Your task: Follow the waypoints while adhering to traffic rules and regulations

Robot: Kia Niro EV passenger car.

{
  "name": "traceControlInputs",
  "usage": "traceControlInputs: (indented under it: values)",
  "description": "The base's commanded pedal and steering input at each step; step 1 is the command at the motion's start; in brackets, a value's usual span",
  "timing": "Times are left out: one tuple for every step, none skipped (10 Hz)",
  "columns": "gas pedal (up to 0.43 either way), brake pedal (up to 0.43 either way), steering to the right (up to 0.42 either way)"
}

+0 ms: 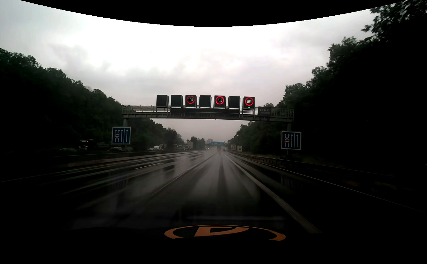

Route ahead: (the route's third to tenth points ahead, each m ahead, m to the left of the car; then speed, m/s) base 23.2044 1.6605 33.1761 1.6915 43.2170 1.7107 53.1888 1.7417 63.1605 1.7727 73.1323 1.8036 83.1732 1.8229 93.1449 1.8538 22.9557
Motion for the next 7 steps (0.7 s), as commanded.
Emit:
traceControlInputs:
  values:
    - [0.047, 0.0, -0.001]
    - [0.047, 0.0, -0.001]
    - [0.047, 0.0, -0.001]
    - [0.059, 0.0, -0.001]
    - [0.059, 0.0, -0.001]
    - [0.059, 0.0, -0.001]
    - [0.059, 0.0, -0.001]
